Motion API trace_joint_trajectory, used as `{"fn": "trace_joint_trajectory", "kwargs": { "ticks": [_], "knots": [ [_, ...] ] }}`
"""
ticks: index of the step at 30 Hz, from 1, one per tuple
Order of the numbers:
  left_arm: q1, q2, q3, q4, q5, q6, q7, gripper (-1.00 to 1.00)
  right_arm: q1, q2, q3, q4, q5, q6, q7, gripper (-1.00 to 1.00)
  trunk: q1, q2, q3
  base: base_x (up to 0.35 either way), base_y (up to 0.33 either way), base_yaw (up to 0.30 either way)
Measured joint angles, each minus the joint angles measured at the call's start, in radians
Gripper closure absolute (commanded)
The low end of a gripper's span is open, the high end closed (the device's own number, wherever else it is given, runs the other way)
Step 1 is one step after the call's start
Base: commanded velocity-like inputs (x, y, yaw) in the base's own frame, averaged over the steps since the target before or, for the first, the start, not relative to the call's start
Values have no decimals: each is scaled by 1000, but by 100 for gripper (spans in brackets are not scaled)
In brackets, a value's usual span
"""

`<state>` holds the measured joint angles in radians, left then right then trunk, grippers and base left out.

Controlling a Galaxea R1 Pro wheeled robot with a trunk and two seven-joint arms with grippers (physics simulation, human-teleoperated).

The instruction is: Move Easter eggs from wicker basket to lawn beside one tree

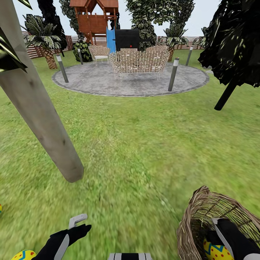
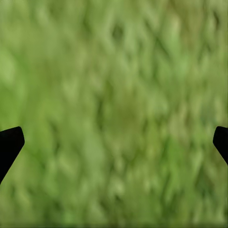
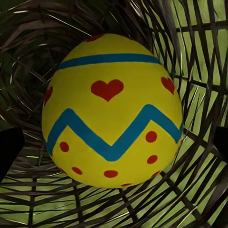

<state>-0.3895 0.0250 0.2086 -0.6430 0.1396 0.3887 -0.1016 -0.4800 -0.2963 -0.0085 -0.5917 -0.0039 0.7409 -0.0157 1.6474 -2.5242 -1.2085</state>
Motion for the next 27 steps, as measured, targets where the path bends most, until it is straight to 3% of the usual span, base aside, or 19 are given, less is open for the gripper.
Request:
{"fn": "trace_joint_trajectory", "kwargs": {
  "ticks": [18,27],
  "knots": [
    [0,-7,0,1,0,1,0,-100,0,2,0,0,-1,0,0,-100,8,-4,-70,0,0,0],
    [0,-7,0,0,0,0,0,-100,0,2,0,0,-1,0,0,-100,8,-4,-70,3,0,0]
  ]
}}
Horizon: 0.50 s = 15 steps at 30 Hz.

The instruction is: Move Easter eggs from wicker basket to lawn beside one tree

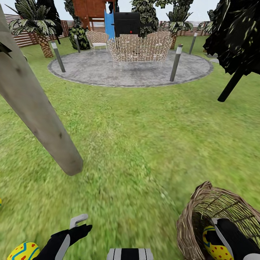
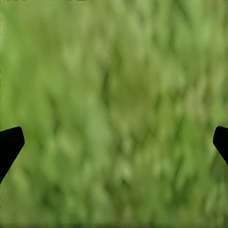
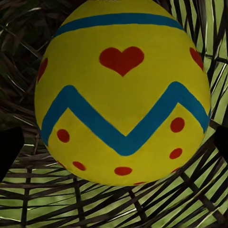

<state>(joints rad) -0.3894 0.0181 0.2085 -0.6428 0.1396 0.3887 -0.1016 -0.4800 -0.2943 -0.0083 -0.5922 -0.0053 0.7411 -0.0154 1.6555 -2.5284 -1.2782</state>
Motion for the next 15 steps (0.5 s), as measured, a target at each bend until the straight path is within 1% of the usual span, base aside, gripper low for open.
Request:
{"fn": "trace_joint_trajectory", "kwargs": {
  "ticks": [3,7,15],
  "knots": [
    [0,0,0,0,0,0,0,-100,0,1,0,0,0,0,0,-100,0,0,0,182,0,0],
    [0,0,0,0,0,0,0,-100,0,1,0,0,0,1,-1,-100,-1,0,0,284,0,0],
    [0,-1,0,0,0,0,0,-100,0,4,0,0,1,0,-1,-100,0,0,0,18,0,0]
  ]
}}
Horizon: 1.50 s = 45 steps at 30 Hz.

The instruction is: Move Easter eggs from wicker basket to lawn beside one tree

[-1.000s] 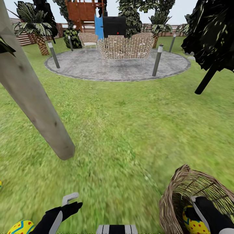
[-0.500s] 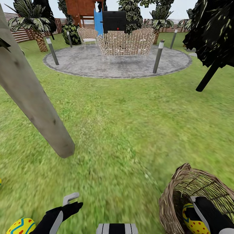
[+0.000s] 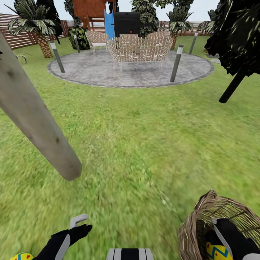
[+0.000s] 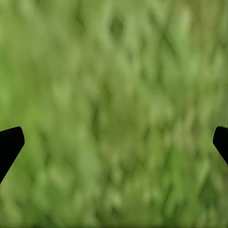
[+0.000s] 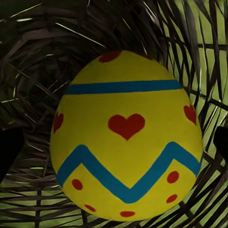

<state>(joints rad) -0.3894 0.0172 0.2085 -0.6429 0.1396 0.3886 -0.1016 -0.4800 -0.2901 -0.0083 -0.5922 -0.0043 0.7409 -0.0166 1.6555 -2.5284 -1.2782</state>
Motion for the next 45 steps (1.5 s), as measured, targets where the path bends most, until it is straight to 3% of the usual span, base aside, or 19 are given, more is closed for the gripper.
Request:
{"fn": "trace_joint_trajectory", "kwargs": {
  "ticks": [20,24,32,33,45],
  "knots": [
    [0,-8,0,2,0,0,0,-100,0,-4,0,0,0,0,0,-100,9,-5,-77,0,0,0],
    [0,-8,0,2,0,0,0,-100,-1,-7,-1,0,18,1,-1,-100,11,-6,-93,0,0,0],
    [0,-8,0,1,0,0,0,-100,0,-8,-1,1,16,-1,-3,-100,11,-6,-93,0,0,0],
    [0,-8,0,1,0,0,0,-100,0,-9,-1,1,14,-1,-3,100,11,-6,-93,0,0,0],
    [0,-11,0,2,0,0,0,-100,-1,-11,0,3,8,-1,-1,100,11,-6,-93,0,0,0]
  ]
}}
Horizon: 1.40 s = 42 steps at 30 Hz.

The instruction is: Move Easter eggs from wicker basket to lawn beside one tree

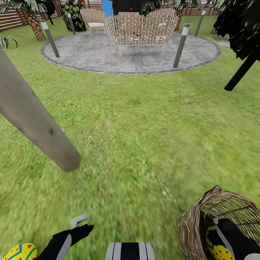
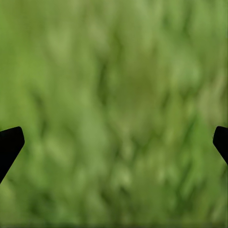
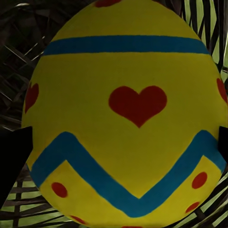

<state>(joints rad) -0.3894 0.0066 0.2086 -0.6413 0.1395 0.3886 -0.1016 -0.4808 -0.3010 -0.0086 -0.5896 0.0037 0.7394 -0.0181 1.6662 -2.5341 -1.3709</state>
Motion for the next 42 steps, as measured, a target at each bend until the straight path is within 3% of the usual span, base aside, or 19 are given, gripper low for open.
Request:
{"fn": "trace_joint_trajectory", "kwargs": {
  "ticks": [42],
  "knots": [
    [0,-3,-2,27,0,0,0,-100,0,12,2,0,37,2,-3,100,0,0,0,0,0,0]
  ]
}}
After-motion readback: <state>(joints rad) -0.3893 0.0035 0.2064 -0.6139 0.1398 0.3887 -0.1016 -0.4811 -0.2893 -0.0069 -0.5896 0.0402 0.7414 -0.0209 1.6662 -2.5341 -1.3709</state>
